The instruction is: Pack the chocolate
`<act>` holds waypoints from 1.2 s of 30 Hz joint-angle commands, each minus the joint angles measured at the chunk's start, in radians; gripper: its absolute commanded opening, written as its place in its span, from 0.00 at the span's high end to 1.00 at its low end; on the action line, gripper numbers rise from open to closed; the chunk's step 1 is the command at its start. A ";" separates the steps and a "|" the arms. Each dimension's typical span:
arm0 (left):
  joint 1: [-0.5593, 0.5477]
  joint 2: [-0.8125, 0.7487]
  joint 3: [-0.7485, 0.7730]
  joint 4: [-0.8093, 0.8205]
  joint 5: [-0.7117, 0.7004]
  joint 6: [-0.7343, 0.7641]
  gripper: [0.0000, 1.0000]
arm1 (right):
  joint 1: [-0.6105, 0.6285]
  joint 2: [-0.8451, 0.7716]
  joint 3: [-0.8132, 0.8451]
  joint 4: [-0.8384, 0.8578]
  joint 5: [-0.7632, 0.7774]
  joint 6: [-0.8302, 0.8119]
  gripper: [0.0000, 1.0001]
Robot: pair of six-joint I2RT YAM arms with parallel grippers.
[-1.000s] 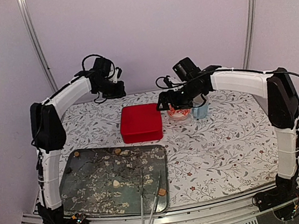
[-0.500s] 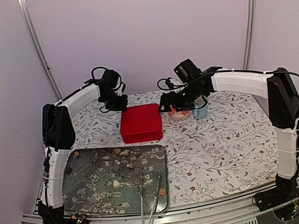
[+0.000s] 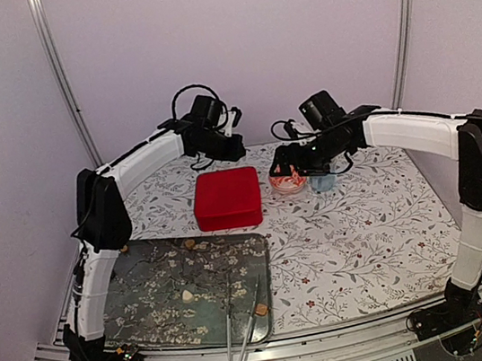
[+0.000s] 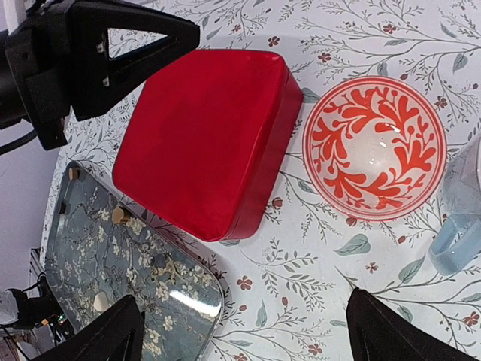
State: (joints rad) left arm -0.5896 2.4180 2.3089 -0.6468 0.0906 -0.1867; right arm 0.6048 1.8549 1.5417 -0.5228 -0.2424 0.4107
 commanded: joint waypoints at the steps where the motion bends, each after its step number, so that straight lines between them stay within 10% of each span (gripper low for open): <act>1: -0.012 0.013 0.038 0.073 -0.017 -0.010 0.89 | -0.024 -0.069 -0.051 0.032 0.012 0.017 0.04; 14: -0.018 0.246 0.084 -0.077 0.062 -0.003 0.92 | -0.040 -0.100 -0.098 0.033 0.014 0.017 0.05; 36: 0.041 -0.057 0.021 0.001 0.014 -0.005 0.83 | -0.043 -0.067 -0.093 0.078 -0.064 0.025 0.06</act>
State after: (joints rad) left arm -0.5560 2.3550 2.3562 -0.6815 0.0975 -0.2054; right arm 0.5671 1.7943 1.4517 -0.4709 -0.2844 0.4297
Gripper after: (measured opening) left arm 0.171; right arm 0.946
